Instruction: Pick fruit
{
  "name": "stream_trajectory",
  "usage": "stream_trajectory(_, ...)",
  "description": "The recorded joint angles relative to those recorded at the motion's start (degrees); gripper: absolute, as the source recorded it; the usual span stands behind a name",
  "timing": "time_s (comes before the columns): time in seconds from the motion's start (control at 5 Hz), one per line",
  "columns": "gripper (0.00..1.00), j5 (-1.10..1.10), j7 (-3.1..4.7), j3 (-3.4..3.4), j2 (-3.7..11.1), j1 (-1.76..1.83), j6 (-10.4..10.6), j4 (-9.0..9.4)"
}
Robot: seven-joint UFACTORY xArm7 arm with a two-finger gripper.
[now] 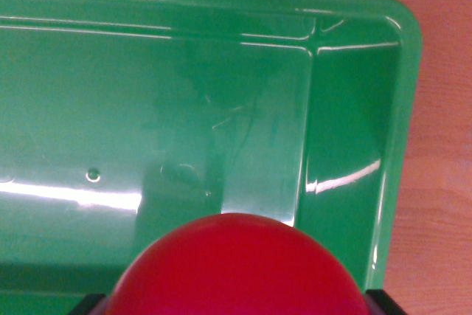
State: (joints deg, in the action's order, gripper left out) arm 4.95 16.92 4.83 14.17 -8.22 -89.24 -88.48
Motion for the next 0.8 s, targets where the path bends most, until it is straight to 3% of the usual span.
stream_trajectory(0.2,1.00,0.00,0.00,0.00,0.00,0.00,0.0,0.00)
stream_trajectory(0.4,1.00,0.01,0.19,0.01,-0.64,0.03,-2.6,-1.92)
stream_trajectory(0.6,1.00,0.01,0.19,0.01,-0.64,0.03,-2.6,-1.92)
stream_trajectory(0.8,1.00,0.02,0.37,0.02,-1.26,0.06,-5.1,-3.81)
